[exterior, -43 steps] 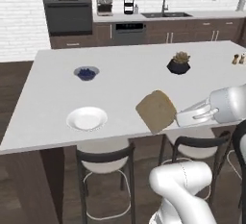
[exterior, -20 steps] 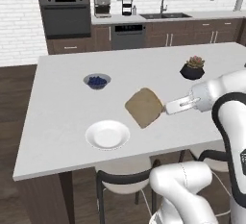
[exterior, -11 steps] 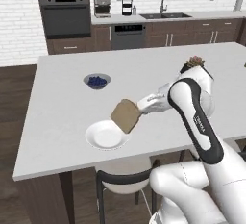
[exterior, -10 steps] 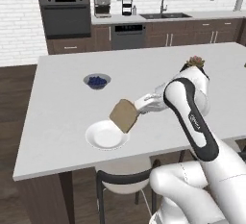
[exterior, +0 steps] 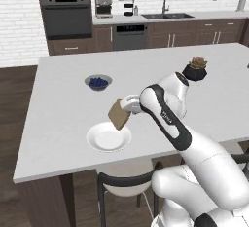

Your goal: Start the toaster. Once the lever pops up, take the bread to the plate on the dining counter.

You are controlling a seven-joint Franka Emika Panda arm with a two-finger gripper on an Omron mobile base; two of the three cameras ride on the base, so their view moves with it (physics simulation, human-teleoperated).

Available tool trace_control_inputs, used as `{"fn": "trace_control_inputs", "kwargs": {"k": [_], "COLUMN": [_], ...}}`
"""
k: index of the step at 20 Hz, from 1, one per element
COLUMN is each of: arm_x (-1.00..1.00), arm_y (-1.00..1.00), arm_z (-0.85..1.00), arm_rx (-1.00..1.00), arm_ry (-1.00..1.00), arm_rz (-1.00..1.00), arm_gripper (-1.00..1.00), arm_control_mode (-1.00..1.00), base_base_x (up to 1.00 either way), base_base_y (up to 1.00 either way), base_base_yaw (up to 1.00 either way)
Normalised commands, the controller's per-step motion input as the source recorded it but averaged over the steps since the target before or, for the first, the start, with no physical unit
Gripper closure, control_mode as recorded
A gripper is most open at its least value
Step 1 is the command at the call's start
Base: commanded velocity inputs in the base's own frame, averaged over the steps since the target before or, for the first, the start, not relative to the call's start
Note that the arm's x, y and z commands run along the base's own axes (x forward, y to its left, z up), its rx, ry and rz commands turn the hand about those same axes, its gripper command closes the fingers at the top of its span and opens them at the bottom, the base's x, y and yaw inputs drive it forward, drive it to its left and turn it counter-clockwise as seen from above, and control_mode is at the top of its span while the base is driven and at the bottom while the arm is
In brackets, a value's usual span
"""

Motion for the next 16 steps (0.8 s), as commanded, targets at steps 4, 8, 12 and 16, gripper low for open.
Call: {"fn": "trace_control_inputs", "kwargs": {"k": [4, 8, 12, 16], "arm_x": [0.35, 0.23, 0.11, 0.32], "arm_y": [-0.07, 0.0, 0.0, 0.0], "arm_z": [-0.05, -0.05, -0.3, -0.52], "arm_rx": [0.0, 0.0, 0.05, 0.04], "arm_ry": [0.3, 0.35, 0.06, 0.0], "arm_rz": [0.0, 0.08, 0.15, 0.1], "arm_gripper": [1.0, 1.0, 1.0, 1.0], "arm_control_mode": [-1.0, -1.0, -1.0, -1.0], "base_base_x": [0.0, 0.0, 0.0, 0.0], "base_base_y": [0.0, 0.0, 0.0, 0.0], "base_base_yaw": [0.0, 0.0, 0.0, 0.0]}}
